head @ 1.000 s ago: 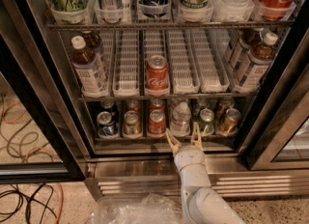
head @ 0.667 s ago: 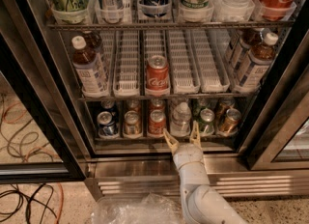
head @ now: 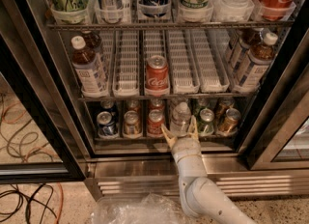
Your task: Pick water bottle from bottom shelf of fridge
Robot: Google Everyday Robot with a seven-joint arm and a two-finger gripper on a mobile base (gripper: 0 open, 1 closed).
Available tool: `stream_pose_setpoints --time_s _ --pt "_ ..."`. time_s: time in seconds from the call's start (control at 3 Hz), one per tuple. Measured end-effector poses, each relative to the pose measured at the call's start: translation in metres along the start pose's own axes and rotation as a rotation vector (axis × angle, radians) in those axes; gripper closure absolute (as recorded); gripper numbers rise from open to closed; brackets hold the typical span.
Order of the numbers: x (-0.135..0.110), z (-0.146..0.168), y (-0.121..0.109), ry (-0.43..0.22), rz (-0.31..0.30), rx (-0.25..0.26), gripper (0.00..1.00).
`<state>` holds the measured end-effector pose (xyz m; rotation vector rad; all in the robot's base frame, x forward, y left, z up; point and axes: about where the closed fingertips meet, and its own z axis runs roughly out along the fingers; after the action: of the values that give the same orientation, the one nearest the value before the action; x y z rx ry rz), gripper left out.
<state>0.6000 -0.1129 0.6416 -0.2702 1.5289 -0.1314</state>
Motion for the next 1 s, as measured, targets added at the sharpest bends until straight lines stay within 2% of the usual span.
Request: stream_pose_setpoints --time_s 0.33,1.0 --pt "-0.001 0.010 0.002 0.000 -0.001 -0.005 0.26" --pt "0.006 0.021 -0.008 0.024 0.089 0.054 0.28"
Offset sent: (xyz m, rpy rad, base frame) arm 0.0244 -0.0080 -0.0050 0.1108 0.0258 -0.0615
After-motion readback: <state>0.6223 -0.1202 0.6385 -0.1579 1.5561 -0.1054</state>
